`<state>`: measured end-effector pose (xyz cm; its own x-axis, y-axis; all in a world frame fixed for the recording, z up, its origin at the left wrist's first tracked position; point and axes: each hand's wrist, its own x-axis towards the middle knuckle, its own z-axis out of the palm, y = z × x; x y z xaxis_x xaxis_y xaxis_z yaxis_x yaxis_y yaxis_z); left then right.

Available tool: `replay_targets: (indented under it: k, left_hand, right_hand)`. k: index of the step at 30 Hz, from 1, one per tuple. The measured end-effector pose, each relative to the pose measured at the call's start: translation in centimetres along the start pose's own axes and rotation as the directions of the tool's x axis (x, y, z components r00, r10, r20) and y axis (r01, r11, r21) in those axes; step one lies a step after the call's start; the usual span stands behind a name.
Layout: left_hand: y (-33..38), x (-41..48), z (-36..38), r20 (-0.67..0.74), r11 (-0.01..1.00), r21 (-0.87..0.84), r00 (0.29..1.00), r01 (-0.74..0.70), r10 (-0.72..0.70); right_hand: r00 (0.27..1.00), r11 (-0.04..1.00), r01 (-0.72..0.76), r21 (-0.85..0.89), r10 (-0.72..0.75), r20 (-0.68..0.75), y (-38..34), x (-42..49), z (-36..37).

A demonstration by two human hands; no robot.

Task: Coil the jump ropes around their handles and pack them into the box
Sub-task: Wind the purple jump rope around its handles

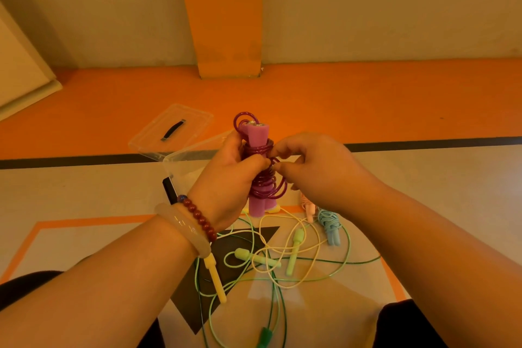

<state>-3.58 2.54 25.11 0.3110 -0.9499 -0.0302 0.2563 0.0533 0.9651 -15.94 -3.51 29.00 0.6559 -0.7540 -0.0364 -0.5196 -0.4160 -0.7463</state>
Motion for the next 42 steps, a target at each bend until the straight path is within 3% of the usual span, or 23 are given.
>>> replay_targets:
  k: [3,8,15,20,26,33,36,42]
  left_hand:
    - [-0.1,-0.1,0.0,0.029,0.994,0.108,0.999,-0.023,0.020]
    - [0.0,-0.1,0.0,0.087,0.993,0.115,0.996,-0.012,0.002]
    - [-0.1,-0.1,-0.4,0.070,0.986,0.165,0.998,-0.006,-0.006]
    - [0.2,-0.1,-0.5,0.081,0.977,0.211,0.997,0.000,-0.018]
    - [0.2,0.1,-0.5,0.071,0.987,0.160,0.997,0.022,-0.034]
    - [0.7,0.2,-0.5,0.074,0.977,0.211,0.997,-0.007,-0.009]
    - [0.7,0.0,-0.3,0.084,0.953,0.292,0.994,-0.085,0.063]
    - [0.3,0.0,-0.2,0.068,0.917,0.375,0.990,-0.139,0.122]
  right_hand:
    - [0.996,0.994,-0.086,0.065,0.087,0.000,0.1,0.2,-0.4]
    - [0.971,0.922,-0.237,0.307,0.213,0.109,0.6,0.3,-0.5]
    - [0.914,0.685,-0.402,0.607,0.260,0.311,0.3,0.3,-0.7]
    - [0.879,0.464,-0.474,0.748,0.302,0.370,0.3,0.0,0.0]
    - [0.880,0.377,-0.456,0.806,0.324,0.347,-0.2,-0.4,0.5]
    - [0.885,0.415,-0.424,0.805,0.378,0.272,-0.2,0.1,1.0]
    - [0.896,0.420,-0.375,0.826,0.394,0.206,-0.5,0.1,1.1]
    - [0.884,0.211,-0.375,0.903,0.376,0.280,-0.4,0.2,0.5]
